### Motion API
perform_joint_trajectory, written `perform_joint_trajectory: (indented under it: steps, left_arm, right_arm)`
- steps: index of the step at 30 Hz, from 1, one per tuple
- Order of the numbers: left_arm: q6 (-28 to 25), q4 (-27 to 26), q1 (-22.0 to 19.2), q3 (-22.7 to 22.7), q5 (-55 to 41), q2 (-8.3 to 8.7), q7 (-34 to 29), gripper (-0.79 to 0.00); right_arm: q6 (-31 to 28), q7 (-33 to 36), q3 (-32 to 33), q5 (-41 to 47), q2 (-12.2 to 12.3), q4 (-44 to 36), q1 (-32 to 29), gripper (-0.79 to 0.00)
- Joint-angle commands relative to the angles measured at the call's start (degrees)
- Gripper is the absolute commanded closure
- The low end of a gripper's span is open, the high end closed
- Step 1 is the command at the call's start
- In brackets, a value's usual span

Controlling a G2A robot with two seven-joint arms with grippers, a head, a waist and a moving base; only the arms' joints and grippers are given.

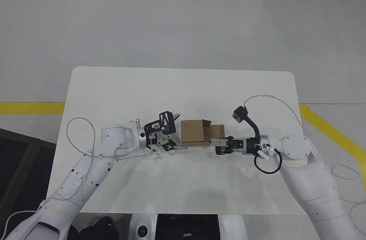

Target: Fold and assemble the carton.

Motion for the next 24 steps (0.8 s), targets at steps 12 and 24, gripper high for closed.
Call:
perform_joint_trajectory:
  steps: [12,24]
  left_arm:
    - [-1.29,0.82,-0.83,1.04,-0.71,-0.56,-1.17,-0.785]
    - [-2.87,0.35,-0.93,1.17,-1.23,-0.73,-2.21,-0.785]
  right_arm:
    - [-7.32,4.07,-4.67,6.61,-1.20,8.42,5.29,-0.785]
    - [-10.77,4.25,-11.02,11.64,-3.61,17.74,12.36,-0.785]
